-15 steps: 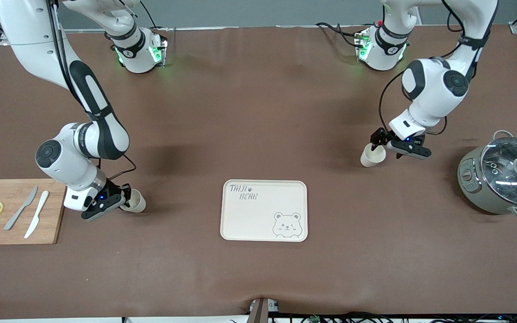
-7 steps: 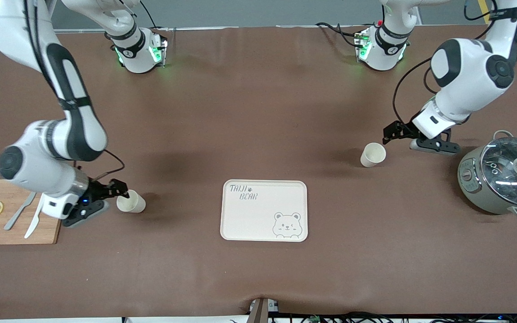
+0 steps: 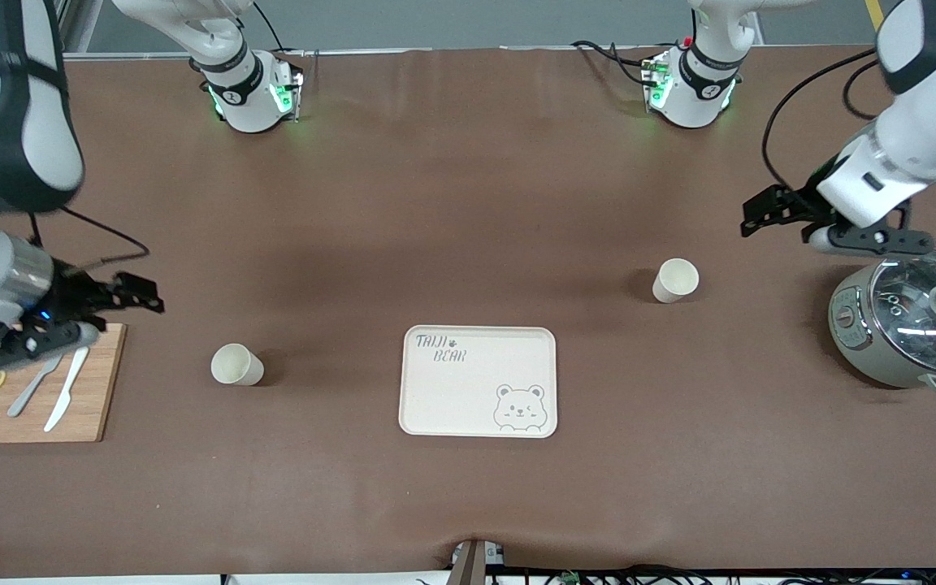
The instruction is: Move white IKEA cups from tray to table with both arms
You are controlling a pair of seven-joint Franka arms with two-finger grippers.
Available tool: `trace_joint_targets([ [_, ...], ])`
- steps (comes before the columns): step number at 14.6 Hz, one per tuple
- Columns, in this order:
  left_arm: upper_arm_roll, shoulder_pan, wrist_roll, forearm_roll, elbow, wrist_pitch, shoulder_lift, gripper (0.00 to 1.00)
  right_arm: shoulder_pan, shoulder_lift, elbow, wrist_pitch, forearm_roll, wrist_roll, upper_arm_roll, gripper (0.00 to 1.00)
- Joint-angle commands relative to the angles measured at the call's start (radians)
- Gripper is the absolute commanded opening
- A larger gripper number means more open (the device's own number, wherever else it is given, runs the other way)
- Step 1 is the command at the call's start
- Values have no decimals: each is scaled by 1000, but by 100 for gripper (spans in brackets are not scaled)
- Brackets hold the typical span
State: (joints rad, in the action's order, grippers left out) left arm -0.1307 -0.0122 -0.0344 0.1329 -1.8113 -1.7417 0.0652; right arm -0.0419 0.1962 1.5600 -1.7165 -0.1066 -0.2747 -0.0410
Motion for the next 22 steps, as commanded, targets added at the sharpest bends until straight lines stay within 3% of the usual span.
trace_joint_targets([
  [1,118,113,-12,-41,140,106,-57,100,8,-153,41,101,25,48,4,100],
  [5,125,121,-10,-50,249,177,-77,100,-3,-276,52,201,27,210,15,100],
  [8,125,124,-10,-53,354,257,-100,100,-9,-308,49,259,85,229,41,100],
  [12,122,129,-9,-52,363,268,-119,100,19,-311,45,331,93,91,26,100],
  [14,131,165,-6,-68,371,268,-130,100,14,-336,48,371,93,98,32,100],
  [17,106,181,25,-208,369,268,-140,100,10,-343,49,377,93,101,39,100],
  [22,105,173,90,-217,368,264,-146,100,-10,-357,52,376,88,107,49,100],
])
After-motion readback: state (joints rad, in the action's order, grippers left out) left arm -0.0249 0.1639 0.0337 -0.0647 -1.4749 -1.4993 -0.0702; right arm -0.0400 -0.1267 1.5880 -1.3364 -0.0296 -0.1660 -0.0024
